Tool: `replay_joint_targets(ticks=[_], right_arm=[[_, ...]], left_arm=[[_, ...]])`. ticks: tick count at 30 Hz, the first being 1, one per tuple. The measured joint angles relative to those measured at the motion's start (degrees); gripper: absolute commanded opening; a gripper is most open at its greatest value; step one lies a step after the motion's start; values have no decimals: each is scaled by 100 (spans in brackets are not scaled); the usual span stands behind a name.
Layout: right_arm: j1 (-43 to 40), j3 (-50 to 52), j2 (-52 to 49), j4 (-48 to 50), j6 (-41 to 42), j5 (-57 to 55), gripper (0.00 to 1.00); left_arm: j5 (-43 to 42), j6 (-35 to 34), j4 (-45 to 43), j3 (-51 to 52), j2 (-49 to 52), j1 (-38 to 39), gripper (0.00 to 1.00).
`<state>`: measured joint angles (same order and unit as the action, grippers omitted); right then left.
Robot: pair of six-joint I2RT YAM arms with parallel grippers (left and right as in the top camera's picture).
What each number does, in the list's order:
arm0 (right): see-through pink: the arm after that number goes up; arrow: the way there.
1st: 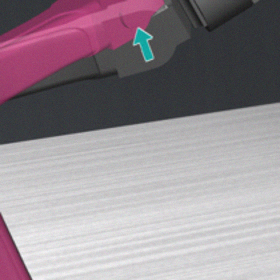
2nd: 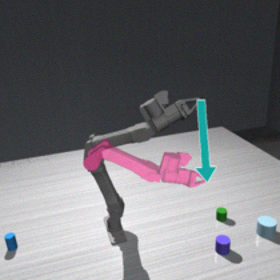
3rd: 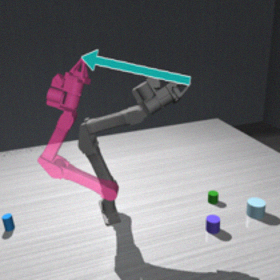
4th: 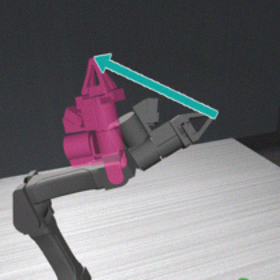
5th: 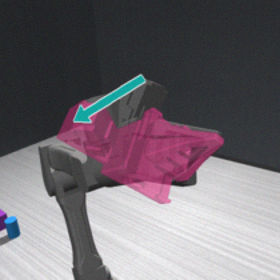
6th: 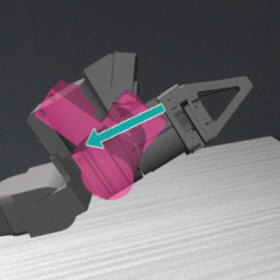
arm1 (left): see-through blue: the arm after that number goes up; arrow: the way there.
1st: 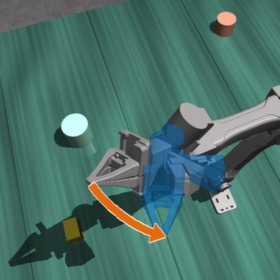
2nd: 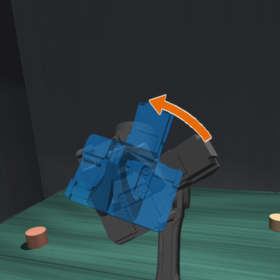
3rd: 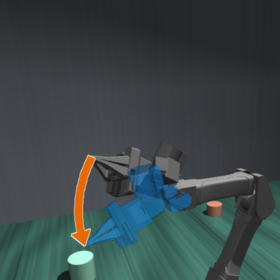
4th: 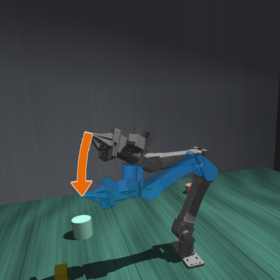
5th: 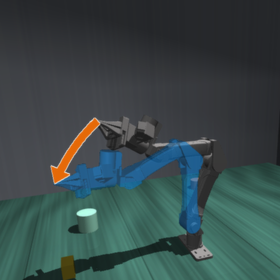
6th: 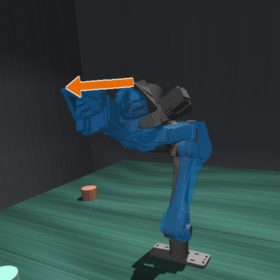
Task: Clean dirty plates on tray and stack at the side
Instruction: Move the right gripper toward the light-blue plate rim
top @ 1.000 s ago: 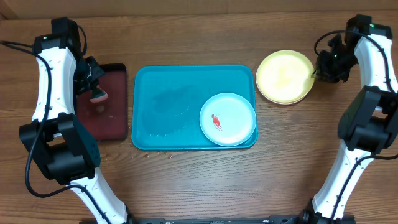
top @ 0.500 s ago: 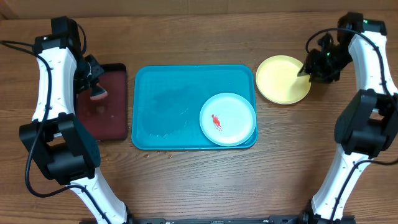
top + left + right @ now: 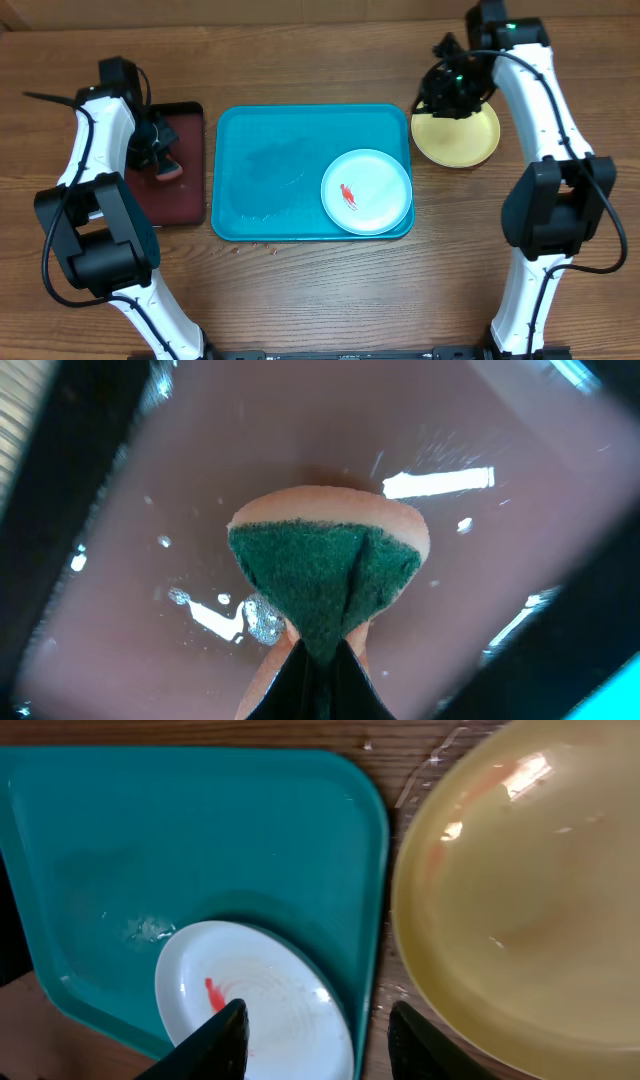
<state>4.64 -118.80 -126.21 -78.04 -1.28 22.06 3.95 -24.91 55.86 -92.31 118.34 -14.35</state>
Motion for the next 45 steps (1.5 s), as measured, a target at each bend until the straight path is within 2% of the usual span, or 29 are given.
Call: replay_joint_targets(ticks=[4,11,19,30,34,41,45], right_arm=[[317,0,0,50,-2,-4,47],[686,0,0,109,-7,-15,46],[1141,195,0,297,-17,-758,45],[1510,1458,0,1130,-28,-1917,46],[1493,1683,0,1298,-31,-2037,46],[1488,1709,0,1322,-190,-2208,46],[1488,1746,0,1362,-378,-2245,46]], left_arm=[[-151,74,-4,111,0,0,4],[-721,586,-289,111,0,0,4],[-894,739,190,-15,-92,-4,4],[-885,861,192,-387,-1727,-4,4],[-863,863,166,-376,-1425,-4,4],[-844,863,313,-254,-149,-4,4],[-844,863,345,-155,105,-4,4]])
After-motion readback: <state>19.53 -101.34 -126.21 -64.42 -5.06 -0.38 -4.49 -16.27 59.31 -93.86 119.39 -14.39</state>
